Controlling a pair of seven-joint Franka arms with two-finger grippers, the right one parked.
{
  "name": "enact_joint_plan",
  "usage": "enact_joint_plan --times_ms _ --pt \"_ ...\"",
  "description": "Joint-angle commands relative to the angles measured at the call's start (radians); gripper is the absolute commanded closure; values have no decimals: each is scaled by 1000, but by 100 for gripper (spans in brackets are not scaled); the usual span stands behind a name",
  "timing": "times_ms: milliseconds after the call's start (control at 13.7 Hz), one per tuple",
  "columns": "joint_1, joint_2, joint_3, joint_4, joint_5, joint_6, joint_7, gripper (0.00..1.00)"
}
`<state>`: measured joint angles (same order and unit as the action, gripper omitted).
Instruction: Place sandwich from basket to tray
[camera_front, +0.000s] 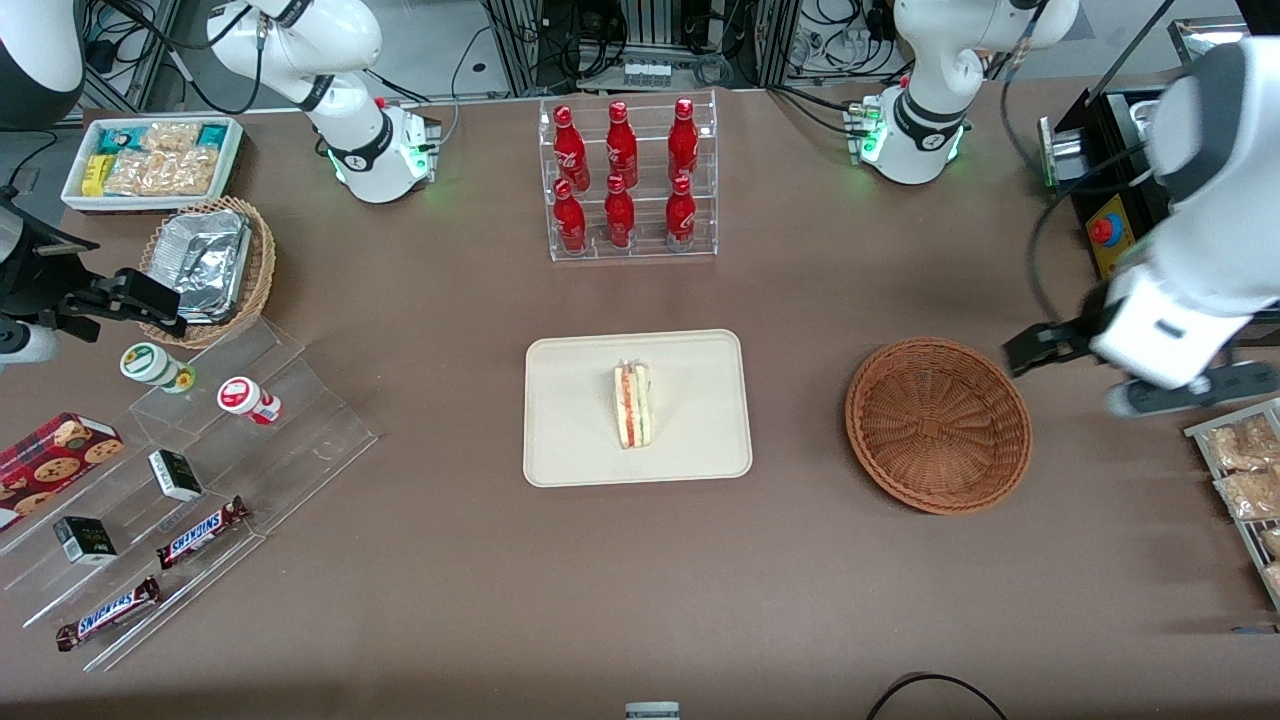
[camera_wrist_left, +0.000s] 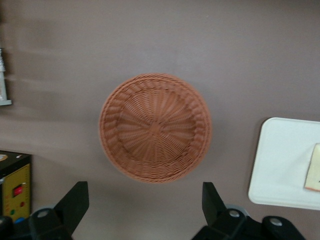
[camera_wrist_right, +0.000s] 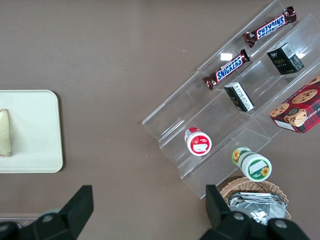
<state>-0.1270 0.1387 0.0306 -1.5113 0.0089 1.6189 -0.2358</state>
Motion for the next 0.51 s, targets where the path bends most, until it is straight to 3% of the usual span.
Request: enact_joint_plan --times_ms 0,437 --pt "53 -82 -12 -84 -42 7 35 0" --pt "105 -217 -34 -234 13 15 92 0"
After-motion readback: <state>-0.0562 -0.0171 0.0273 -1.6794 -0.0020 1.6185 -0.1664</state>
